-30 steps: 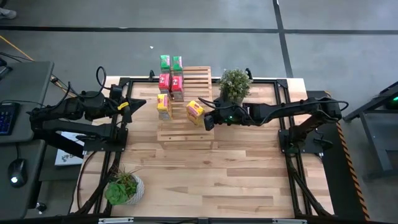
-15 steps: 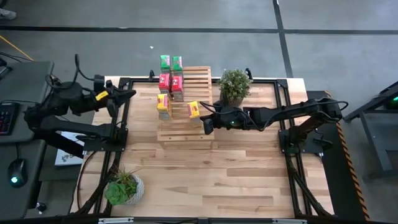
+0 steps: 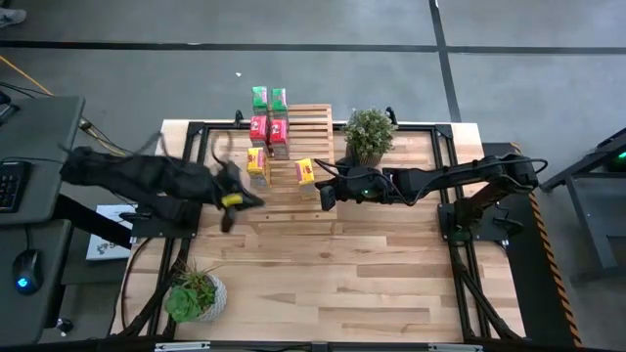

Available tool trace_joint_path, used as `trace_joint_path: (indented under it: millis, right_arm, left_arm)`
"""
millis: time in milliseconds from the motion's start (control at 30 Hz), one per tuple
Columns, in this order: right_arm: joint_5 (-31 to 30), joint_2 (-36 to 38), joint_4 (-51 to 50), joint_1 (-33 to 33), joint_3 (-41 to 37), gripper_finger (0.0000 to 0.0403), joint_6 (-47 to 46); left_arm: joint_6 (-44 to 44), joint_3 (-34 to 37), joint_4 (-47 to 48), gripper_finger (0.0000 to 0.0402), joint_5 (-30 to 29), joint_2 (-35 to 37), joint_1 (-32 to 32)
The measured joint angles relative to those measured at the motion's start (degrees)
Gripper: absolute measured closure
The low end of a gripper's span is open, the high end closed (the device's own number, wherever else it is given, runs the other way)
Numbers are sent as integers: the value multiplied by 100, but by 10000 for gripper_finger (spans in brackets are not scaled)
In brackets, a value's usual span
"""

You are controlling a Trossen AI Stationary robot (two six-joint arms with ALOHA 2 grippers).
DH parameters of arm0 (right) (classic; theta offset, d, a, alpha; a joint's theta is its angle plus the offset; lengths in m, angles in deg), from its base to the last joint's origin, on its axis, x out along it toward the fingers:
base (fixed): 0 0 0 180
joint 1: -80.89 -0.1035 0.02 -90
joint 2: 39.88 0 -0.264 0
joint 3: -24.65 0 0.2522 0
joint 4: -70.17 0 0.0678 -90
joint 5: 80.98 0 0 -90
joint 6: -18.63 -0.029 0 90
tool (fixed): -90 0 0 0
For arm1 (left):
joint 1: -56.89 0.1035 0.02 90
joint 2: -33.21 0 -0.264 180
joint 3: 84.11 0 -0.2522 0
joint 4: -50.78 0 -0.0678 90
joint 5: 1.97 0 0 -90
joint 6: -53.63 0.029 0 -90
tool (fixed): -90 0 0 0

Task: Stack cereal on shelf
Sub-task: Put the yellow cereal box aligned with the other yellow cereal box on the shelf

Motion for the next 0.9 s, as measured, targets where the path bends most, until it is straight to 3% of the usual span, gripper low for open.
trace_joint_path:
  millis: [167,367,633,900]
  right_arm:
    - [-66,0,0,7,0,403,2]
    - [-29,0,0,94,0,403,2]
    - [340,-24,7,118,0,403,45]
    - [398,-243,24,118,7,403,7]
  left_arm:
    - [-39,0,-646,402,-769,-855,-635]
    - [-492,0,-954,401,-2144,-1776,-621]
    - [-1080,2,-1360,402,-2311,-2562,-338]
    - [-1020,11,-1234,401,-2838,-2448,-333]
